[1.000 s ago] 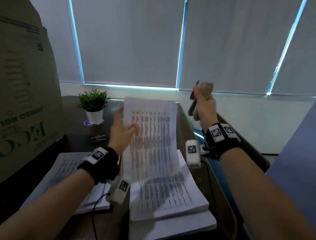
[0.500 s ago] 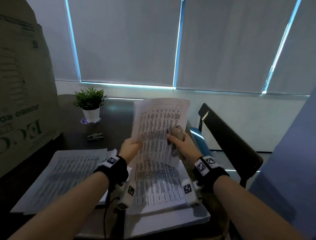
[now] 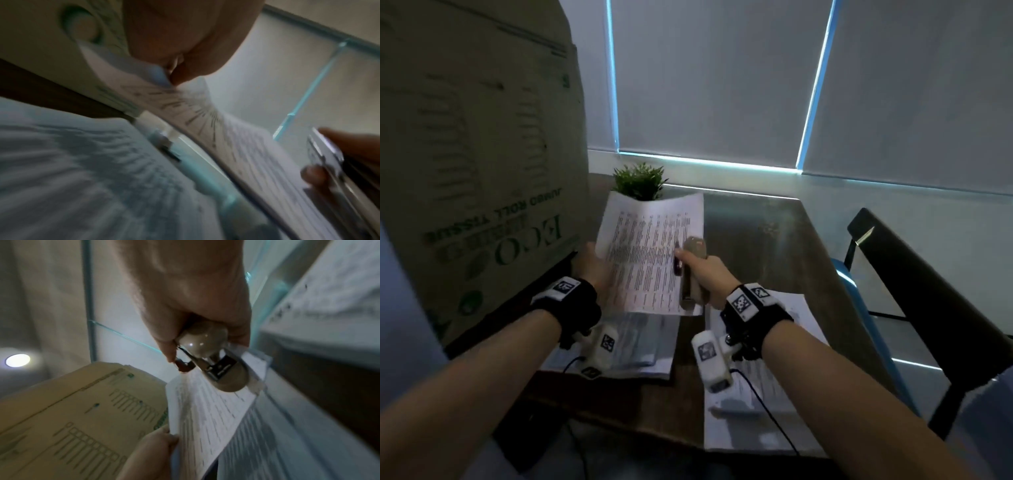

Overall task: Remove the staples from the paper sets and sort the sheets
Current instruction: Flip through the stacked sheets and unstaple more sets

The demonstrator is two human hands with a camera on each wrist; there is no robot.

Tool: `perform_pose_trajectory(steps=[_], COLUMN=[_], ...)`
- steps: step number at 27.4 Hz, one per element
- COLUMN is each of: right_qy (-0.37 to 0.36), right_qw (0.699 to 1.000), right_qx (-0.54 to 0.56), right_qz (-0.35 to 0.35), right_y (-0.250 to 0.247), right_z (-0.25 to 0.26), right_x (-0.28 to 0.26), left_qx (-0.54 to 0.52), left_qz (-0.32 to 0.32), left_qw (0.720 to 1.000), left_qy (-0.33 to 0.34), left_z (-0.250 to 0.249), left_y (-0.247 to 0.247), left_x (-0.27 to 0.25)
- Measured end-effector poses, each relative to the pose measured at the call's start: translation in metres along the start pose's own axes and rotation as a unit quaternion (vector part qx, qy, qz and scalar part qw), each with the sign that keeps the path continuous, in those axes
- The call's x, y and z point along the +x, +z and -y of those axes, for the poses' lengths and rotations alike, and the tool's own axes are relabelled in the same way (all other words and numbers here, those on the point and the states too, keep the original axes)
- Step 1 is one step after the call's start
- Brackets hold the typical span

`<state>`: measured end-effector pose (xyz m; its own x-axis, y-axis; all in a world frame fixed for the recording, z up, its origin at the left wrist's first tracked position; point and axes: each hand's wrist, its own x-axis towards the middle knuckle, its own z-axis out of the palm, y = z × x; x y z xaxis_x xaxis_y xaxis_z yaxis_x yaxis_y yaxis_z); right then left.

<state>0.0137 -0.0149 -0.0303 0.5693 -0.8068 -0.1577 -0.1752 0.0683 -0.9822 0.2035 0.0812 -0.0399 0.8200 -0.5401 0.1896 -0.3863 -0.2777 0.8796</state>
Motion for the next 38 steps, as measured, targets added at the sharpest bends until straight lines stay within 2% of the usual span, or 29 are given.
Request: perform_pose_trajectory(steps=[2, 4, 5, 7, 9, 12, 14, 15, 16, 18, 20, 21, 23, 24, 26, 27, 29, 31, 34, 36, 38], right_qy=[0.077, 0.121, 0.121, 0.087, 0.083, 0.138, 0.151, 0.139, 0.117, 0.056, 0.025, 0.023, 0.052, 0.073, 0.095, 0.098, 0.095, 0.088, 0.077, 0.074, 0.075], right_qw=[0.996, 0.989, 0.988, 0.986, 0.990, 0.990, 0.986, 0.986, 0.990, 0.998, 0.987, 0.973, 0.948, 0.941, 0.922, 0.912, 0.900, 0.894, 0.890, 0.886, 0.884], right_qx=[-0.003, -0.035, -0.072, -0.142, -0.108, -0.017, -0.051, -0.070, -0.067, 0.012, 0.156, 0.222, 0.300, 0.317, 0.359, 0.382, 0.412, 0.429, 0.441, 0.452, 0.457], right_qz=[0.044, 0.077, 0.069, 0.008, -0.039, 0.016, 0.056, 0.053, 0.036, -0.006, -0.041, -0.060, -0.089, -0.096, -0.108, -0.112, -0.108, -0.099, -0.086, -0.071, -0.061], right_y=[0.037, 0.059, 0.064, 0.062, 0.055, 0.054, 0.055, 0.052, 0.048, 0.027, -0.007, -0.027, -0.065, -0.080, -0.104, -0.114, -0.125, -0.130, -0.132, -0.134, -0.134], right_z=[-0.021, -0.039, -0.044, -0.048, -0.049, -0.042, -0.038, -0.037, -0.035, -0.028, -0.021, -0.020, -0.029, -0.038, -0.062, -0.074, -0.091, -0.099, -0.106, -0.107, -0.108], right_x=[0.015, 0.022, 0.021, 0.023, 0.029, 0.022, 0.017, 0.017, 0.018, 0.020, 0.022, 0.020, 0.013, 0.011, 0.006, 0.005, 0.004, 0.005, 0.004, 0.002, 0.000], left_qx=[0.116, 0.235, 0.282, 0.355, 0.383, 0.378, 0.400, 0.410, 0.417, 0.372, 0.267, 0.224, 0.196, 0.208, 0.273, 0.304, 0.363, 0.425, 0.510, 0.539, 0.539], left_qz=[0.042, 0.091, 0.112, 0.140, 0.162, 0.194, 0.205, 0.198, 0.181, 0.154, 0.202, 0.248, 0.352, 0.394, 0.457, 0.484, 0.557, 0.597, 0.574, 0.551, 0.551], left_qw=[0.992, 0.968, 0.952, 0.920, 0.902, 0.896, 0.885, 0.881, 0.884, 0.915, 0.939, 0.937, 0.900, 0.869, 0.788, 0.751, 0.685, 0.624, 0.565, 0.550, 0.550], left_qy=[0.004, -0.014, -0.033, -0.083, -0.115, -0.125, -0.123, -0.124, -0.110, -0.018, 0.072, 0.098, 0.167, 0.218, 0.311, 0.331, 0.299, 0.274, 0.300, 0.321, 0.322], left_z=[0.034, 0.062, 0.075, 0.093, 0.098, 0.090, 0.083, 0.076, 0.066, 0.036, 0.002, -0.012, -0.038, -0.049, -0.066, -0.073, -0.083, -0.088, -0.076, -0.070, -0.070], left_y=[-0.021, -0.034, -0.038, -0.042, -0.039, -0.026, -0.018, -0.013, -0.010, 0.009, 0.035, 0.047, 0.071, 0.080, 0.099, 0.106, 0.112, 0.112, 0.111, 0.108, 0.107], left_x=[0.009, 0.013, 0.016, 0.021, 0.023, 0.019, 0.018, 0.018, 0.017, 0.010, -0.010, -0.023, -0.053, -0.067, -0.089, -0.098, -0.116, -0.133, -0.154, -0.162, -0.163])
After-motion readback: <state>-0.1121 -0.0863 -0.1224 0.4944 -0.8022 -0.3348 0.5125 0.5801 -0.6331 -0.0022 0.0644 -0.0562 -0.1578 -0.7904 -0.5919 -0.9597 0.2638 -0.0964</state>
